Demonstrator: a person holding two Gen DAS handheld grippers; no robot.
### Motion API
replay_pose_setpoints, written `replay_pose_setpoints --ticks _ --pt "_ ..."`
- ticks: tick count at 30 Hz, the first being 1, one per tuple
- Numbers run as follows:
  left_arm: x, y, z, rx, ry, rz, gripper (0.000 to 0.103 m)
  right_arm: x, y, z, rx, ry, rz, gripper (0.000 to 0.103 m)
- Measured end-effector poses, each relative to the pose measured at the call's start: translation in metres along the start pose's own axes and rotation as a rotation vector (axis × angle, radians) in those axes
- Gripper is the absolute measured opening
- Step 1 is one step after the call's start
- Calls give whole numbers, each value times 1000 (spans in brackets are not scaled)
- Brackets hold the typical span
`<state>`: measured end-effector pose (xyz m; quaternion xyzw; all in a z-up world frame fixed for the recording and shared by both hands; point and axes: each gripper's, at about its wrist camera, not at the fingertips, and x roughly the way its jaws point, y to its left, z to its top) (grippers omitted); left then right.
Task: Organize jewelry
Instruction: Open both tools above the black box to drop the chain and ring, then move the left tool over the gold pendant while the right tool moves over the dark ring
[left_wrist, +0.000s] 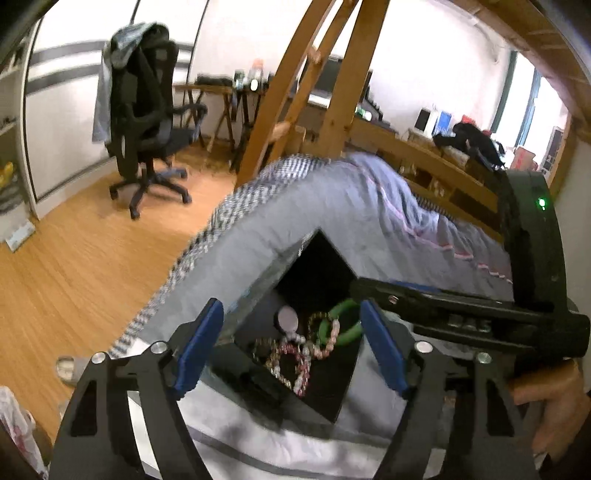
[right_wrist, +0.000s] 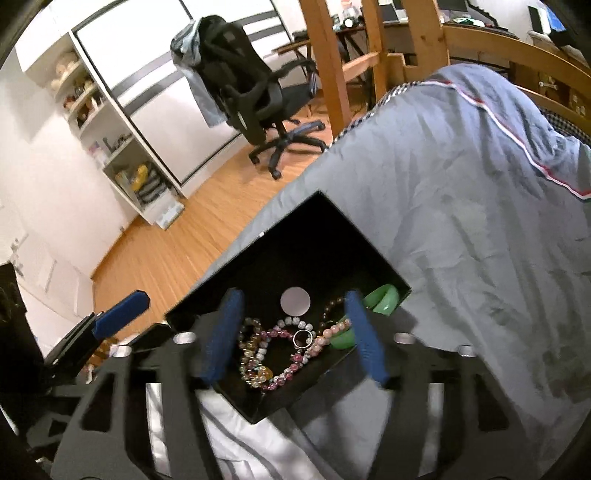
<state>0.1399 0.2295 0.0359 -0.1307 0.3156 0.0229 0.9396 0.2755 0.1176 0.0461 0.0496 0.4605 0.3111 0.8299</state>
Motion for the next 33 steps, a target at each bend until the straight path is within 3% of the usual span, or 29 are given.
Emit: replay_pose_setpoints --ticks 2,7,14,22,28,33 --pt "-7 -5 0 13 -35 -1 96 -21 -7 -5 5 -42 -58 89" --pt "-12 -29 -4 105 -65 -37 97 -83 -30 -31 -44 -89 -223 95" --pt "-9 -90 -23 292 -36 -80 97 -167 -69 -102 -77 -88 -343 96" --pt "12 -155 -62 280 82 -258 97 -205 -111 -187 16 -83 -335 96" --pt "39 -195 -104 415 150 -264 97 -201 -136 -224 92 -104 -300 96" --pt "60 -210 -117 441 191 -293 97 -185 -150 -244 150 -108 -286 95"
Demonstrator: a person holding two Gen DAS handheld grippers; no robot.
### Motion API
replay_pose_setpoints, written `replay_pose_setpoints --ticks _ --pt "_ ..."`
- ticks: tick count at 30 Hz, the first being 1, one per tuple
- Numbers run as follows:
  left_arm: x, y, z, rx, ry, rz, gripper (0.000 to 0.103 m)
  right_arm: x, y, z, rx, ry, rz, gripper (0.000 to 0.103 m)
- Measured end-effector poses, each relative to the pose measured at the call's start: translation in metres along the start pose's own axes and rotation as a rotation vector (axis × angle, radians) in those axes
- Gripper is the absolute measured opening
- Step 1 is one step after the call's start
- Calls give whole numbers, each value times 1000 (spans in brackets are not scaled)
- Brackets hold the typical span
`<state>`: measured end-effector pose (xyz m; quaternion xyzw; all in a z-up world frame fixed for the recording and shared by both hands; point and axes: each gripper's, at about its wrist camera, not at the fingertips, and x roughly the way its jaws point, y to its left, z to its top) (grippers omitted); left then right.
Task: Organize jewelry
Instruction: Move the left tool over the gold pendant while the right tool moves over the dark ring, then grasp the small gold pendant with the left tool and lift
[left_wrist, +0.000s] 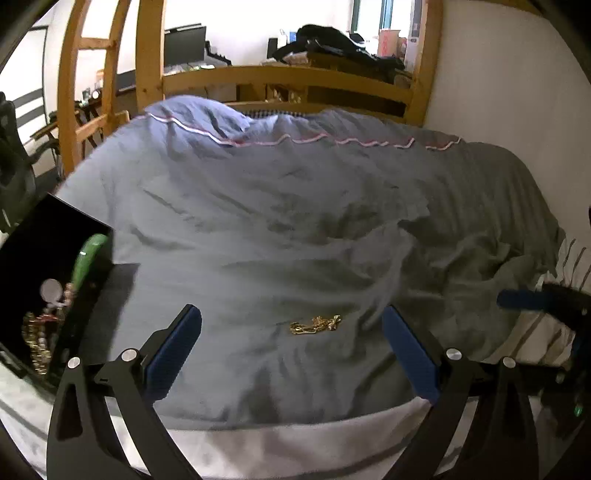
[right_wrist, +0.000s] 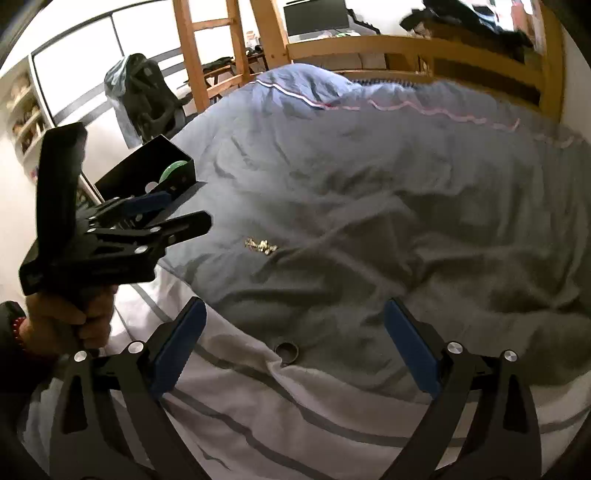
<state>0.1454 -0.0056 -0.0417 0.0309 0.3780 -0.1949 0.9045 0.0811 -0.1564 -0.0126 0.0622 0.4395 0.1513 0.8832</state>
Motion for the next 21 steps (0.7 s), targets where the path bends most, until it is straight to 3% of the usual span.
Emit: replay_pose_setpoints --ticks 1,3,9,16,18,20,21 --pt "4 0 0 -2 5 -16 96 6 0 -4 -9 21 1 94" --pt "11 0 1 -2 13 -33 87 15 3 -10 -40 62 2 80" --pt "45 -2 2 9 66 -90 76 48 15 -22 -121 177 6 62" --pt "74 -24 -5 112 132 -75 64 66 13 -26 -124 233 -26 56" --pt "83 -25 -9 123 170 -47 50 66 11 -27 -121 236 -31 47" --pt "84 -22 -10 112 183 -46 43 65 10 -26 -111 229 -17 39" --pt "83 -20 -10 104 186 -50 29 65 10 -25 -111 227 -14 34"
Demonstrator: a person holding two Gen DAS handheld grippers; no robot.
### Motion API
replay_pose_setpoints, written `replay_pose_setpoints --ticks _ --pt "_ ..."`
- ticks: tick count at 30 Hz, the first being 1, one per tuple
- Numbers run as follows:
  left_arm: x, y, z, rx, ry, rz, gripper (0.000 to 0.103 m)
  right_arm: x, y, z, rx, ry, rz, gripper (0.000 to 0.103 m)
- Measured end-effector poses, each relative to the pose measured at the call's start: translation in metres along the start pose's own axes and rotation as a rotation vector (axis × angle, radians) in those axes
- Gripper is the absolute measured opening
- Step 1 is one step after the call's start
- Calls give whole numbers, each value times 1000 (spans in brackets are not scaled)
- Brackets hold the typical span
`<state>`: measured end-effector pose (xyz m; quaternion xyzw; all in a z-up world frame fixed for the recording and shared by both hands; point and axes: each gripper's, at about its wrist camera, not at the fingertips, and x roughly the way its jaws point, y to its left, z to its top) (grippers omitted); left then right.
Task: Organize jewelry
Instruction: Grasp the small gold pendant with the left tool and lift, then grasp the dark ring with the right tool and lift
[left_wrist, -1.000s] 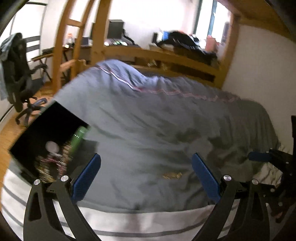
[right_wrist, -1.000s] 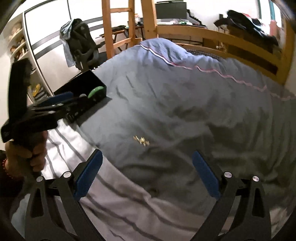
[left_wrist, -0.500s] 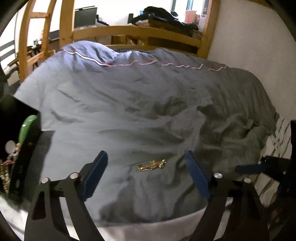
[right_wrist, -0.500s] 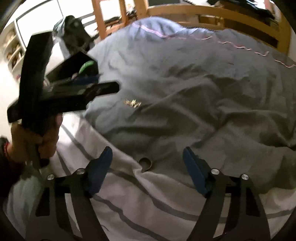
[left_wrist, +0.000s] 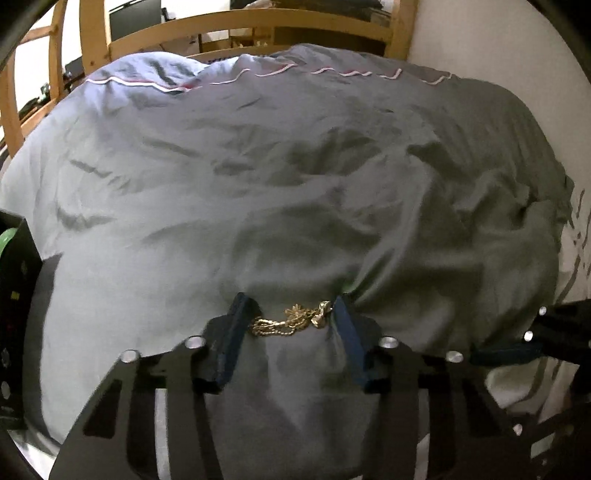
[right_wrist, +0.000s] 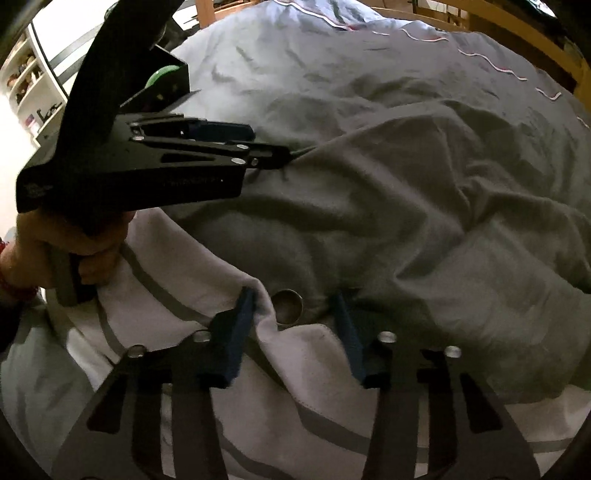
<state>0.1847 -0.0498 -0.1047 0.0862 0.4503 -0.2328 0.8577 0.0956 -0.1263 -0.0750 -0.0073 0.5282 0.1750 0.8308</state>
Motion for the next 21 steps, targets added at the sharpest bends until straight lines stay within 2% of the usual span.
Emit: replay_pose_setpoints --ticks 2,3,4,9,13,17,21 --pt "-2 4 2 -17 15 -12 16 0 -2 0 -1 -5 6 28" --pt "-4 6 2 -26 11 -11 12 -2 -2 0 0 -11 14 22" --pt "-7 7 2 -34 12 -6 11 -4 -2 0 3 -25 19 21" --pt "-16 18 5 -88 18 3 10 -18 -7 4 33 -87 41 21" --pt "-33 28 9 -135 -26 -20 10 -28 -10 6 55 -142 64 21" --pt "-47 30 12 -146 -62 -20 10 -43 -20 8 112 -216 112 21" --pt "-49 30 18 -145 -72 -20 10 -47 -34 10 177 -243 150 21"
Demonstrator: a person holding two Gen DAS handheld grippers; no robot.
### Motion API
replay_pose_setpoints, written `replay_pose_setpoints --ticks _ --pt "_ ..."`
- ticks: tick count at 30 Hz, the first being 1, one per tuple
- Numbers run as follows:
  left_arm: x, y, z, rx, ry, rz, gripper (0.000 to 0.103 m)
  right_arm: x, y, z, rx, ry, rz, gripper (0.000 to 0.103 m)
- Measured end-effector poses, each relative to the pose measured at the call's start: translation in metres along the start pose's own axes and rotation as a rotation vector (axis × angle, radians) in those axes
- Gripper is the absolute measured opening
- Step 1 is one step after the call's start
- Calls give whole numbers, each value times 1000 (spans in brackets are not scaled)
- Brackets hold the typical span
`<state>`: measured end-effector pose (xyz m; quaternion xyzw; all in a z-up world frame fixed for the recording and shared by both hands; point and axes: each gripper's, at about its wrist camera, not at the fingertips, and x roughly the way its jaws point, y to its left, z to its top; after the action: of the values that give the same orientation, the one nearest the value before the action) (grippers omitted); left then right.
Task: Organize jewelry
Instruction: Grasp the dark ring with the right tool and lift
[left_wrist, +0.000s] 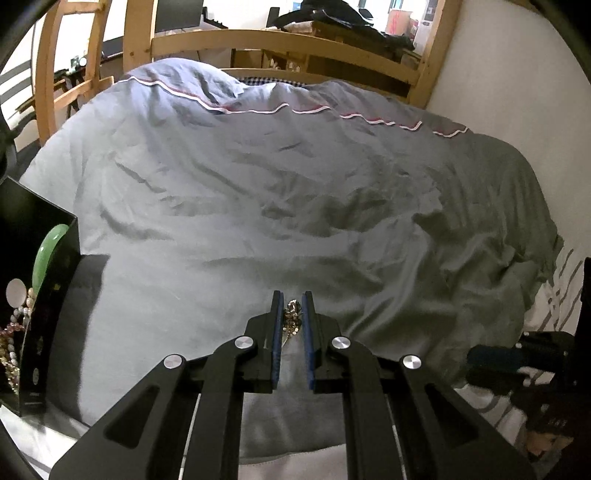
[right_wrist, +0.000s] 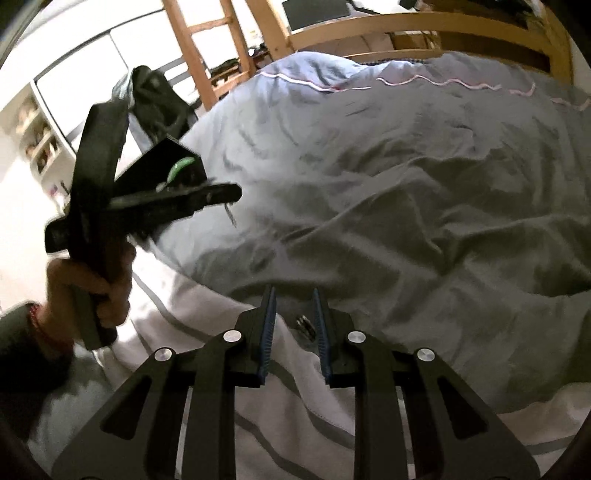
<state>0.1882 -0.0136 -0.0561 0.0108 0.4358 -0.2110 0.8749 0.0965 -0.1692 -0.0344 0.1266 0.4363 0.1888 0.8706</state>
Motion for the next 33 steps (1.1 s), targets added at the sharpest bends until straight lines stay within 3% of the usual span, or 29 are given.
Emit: replay_pose_setpoints --ticks 9,19,23,27,33 --pt "-17 0 5 10 -45 1 10 2 1 1 -18 10 -50 21" --pt "-19 -3 6 23 -47 1 10 59 15 -16 -165 227 -171 25" --pt "-19 -4 6 25 -46 5 10 55 15 -15 -169 204 -171 24" --pt "-21 -5 7 26 -55 4 10 43 12 -11 -147 148 -151 13" --pt "-29 -3 8 22 -72 6 10 35 13 -6 -137 106 -164 13"
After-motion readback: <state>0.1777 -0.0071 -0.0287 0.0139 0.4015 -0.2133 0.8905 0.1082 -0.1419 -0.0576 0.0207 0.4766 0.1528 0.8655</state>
